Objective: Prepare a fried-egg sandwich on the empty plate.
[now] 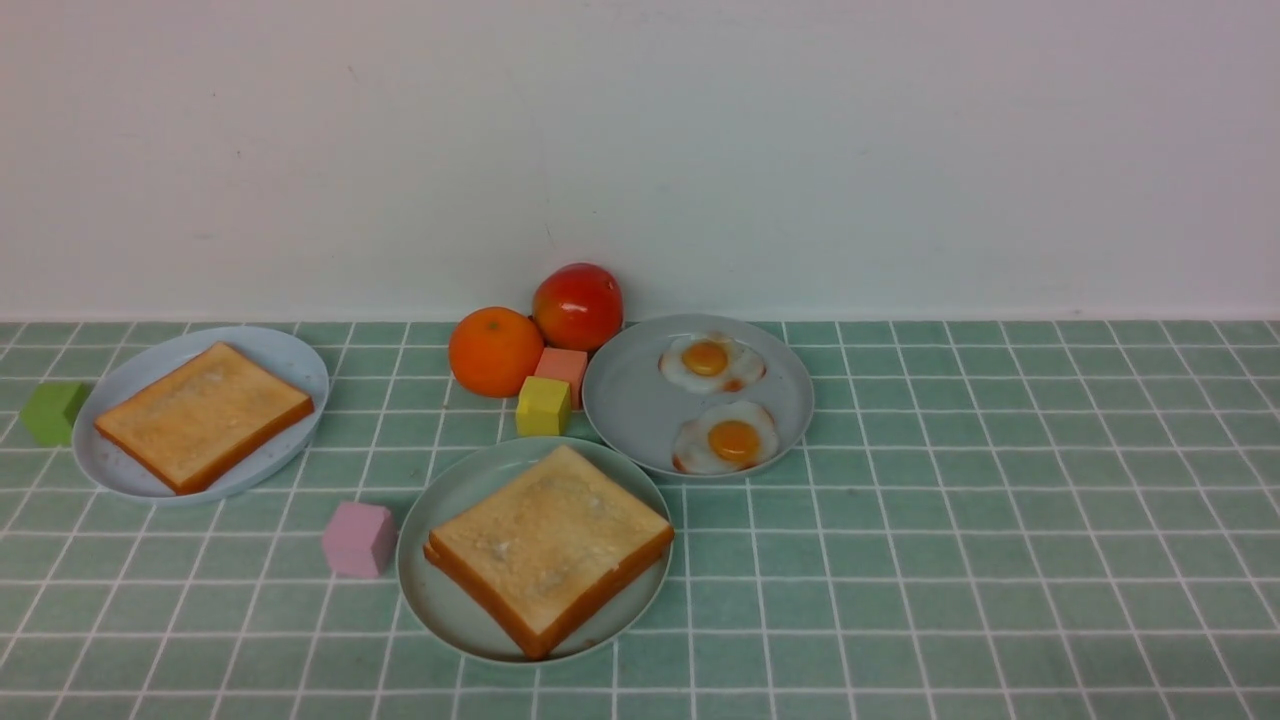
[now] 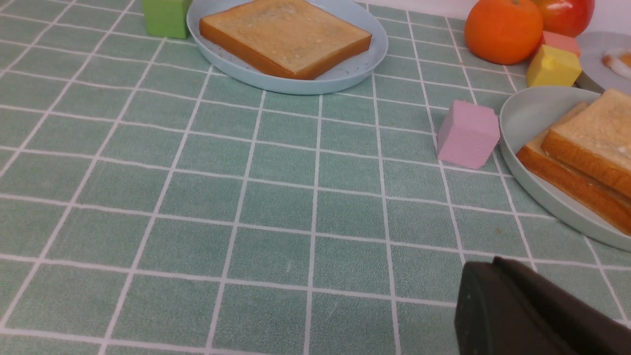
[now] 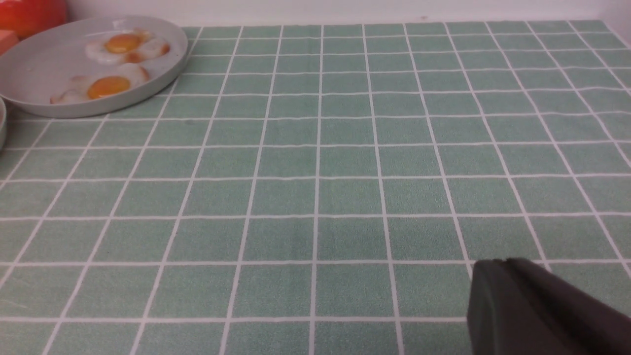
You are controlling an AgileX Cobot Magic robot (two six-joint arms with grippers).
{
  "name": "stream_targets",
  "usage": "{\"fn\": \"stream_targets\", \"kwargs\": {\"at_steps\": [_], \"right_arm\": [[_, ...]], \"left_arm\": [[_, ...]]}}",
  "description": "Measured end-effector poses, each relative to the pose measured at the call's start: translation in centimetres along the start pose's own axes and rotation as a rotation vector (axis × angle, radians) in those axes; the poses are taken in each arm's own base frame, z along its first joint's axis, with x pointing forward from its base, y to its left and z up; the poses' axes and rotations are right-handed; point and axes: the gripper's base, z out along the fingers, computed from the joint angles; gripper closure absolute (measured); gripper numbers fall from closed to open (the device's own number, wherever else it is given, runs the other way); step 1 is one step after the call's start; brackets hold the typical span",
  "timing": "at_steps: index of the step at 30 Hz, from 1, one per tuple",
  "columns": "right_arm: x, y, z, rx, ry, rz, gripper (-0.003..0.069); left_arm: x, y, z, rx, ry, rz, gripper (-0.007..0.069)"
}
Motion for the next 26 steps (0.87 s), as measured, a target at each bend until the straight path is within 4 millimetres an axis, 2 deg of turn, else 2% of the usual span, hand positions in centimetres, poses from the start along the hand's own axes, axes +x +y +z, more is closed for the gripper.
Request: {"fn": "stream_targets", "kwargs": {"at_steps": [26], "right_arm": [[0.0, 0.0, 0.0, 0.0, 0.0, 0.0, 0.0606]], "left_arm": [[0.0, 0.0, 0.0, 0.0, 0.0, -0.001, 0.0627]]}}
